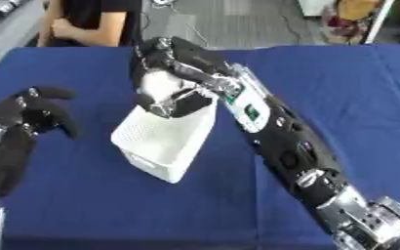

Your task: Pick up objects on the table and place them in the box.

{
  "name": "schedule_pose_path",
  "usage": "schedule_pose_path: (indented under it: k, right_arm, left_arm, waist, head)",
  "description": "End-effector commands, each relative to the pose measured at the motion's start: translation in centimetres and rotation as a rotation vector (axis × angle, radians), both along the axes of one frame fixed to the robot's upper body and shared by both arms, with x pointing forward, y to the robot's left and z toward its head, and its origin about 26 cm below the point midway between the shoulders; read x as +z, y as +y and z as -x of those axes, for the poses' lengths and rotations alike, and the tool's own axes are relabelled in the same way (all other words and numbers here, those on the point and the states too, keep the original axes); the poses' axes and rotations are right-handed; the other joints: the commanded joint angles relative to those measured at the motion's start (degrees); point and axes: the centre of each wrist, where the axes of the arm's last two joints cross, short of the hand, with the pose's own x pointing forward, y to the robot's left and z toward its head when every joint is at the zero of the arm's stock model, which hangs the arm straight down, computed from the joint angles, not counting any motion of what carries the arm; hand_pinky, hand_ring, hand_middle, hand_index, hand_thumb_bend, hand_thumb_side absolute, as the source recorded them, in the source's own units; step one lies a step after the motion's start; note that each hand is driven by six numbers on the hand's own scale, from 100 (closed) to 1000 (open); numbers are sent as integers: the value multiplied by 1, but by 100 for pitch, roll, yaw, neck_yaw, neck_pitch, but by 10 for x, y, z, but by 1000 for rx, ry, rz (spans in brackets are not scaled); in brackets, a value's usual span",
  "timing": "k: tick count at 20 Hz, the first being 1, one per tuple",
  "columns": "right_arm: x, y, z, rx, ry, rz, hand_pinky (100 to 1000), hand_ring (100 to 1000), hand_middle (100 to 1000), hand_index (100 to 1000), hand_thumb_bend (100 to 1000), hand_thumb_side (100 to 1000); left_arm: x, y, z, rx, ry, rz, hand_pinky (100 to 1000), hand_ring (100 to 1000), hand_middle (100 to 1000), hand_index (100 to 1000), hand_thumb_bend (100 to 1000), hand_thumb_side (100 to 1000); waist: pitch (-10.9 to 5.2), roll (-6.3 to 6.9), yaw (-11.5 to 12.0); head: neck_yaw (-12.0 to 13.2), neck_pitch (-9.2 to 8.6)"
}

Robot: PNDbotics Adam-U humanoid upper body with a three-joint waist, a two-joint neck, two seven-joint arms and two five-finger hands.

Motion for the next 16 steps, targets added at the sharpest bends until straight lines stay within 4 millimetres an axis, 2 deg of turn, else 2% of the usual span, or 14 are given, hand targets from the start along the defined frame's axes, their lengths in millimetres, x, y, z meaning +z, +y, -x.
schedule_pose_path:
  k: [1, 3, 4, 5, 6, 7, 8, 10, 13, 14, 15, 16]
  right_arm:
    - [7, 4, -3, 93, -48, 98, 327, 511, 402, 466, 100, 100]
    - [1, -2, -9, 67, -20, 110, 314, 517, 409, 468, 100, 100]
    - [-1, -7, -12, 46, -9, 118, 310, 522, 432, 482, 100, 100]
    - [-3, -9, -14, 28, -6, 128, 342, 558, 479, 517, 100, 100]
    - [-5, -14, -18, 3, -5, 151, 403, 611, 536, 571, 100, 100]
    - [-7, -16, -20, -16, -8, 170, 425, 630, 556, 591, 100, 100]
    - [-10, -18, -21, -36, -12, 204, 561, 739, 668, 690, 100, 100]
    - [-15, -19, -23, -63, -24, 261, 657, 799, 744, 747, 146, 149]
    - [-19, -16, -22, -77, -47, 298, 698, 829, 781, 774, 191, 201]
    - [-20, -16, -22, -79, -54, 305, 760, 870, 826, 805, 233, 287]
    - [-19, -20, -22, -84, -62, 312, 772, 876, 833, 809, 239, 303]
    - [-19, -26, -23, -92, -69, 316, 806, 901, 857, 828, 269, 360]
  left_arm:
    - [9, -2, -1, -15, -32, -5, 460, 489, 725, 670, 100, 943]
    - [11, -4, -2, -30, -41, -3, 460, 489, 724, 671, 100, 941]
    - [13, -6, -3, -40, -49, -1, 460, 489, 724, 671, 100, 940]
    - [15, -8, -4, -48, -54, 2, 461, 489, 723, 671, 100, 938]
    - [18, -10, -5, -60, -63, 6, 461, 489, 723, 671, 100, 937]
    - [19, -11, -5, -69, -68, 10, 461, 489, 723, 671, 100, 937]
    - [21, -12, -6, -77, -73, 12, 461, 489, 723, 671, 100, 937]
    - [23, -13, -7, -87, -78, 14, 461, 489, 723, 672, 100, 937]
    - [23, -14, -7, -92, -79, 11, 461, 489, 723, 672, 100, 937]
    - [23, -14, -7, -93, -80, 10, 461, 489, 723, 672, 100, 937]
    - [23, -14, -7, -93, -80, 9, 461, 489, 723, 672, 100, 937]
    - [23, -14, -7, -93, -80, 7, 461, 489, 723, 672, 100, 937]
  waist:
    - [-74, 31, 29]
    - [-41, 44, 101]
    - [-16, 51, 156]
    - [0, 55, 197]
    - [26, 63, 268]
    - [41, 66, 311]
    - [59, 68, 358]
    - [79, 66, 400]
    - [88, 61, 401]
    - [88, 61, 395]
    - [87, 59, 389]
    - [84, 56, 381]
  head:
    - [-90, -84]
    - [-117, -120]
    - [-150, -151]
    - [-171, -175]
    - [-211, -218]
    - [-235, -241]
    - [-256, -271]
    - [-286, -312]
    - [-290, -330]
    - [-278, -328]
    - [-269, -324]
    - [-267, -319]
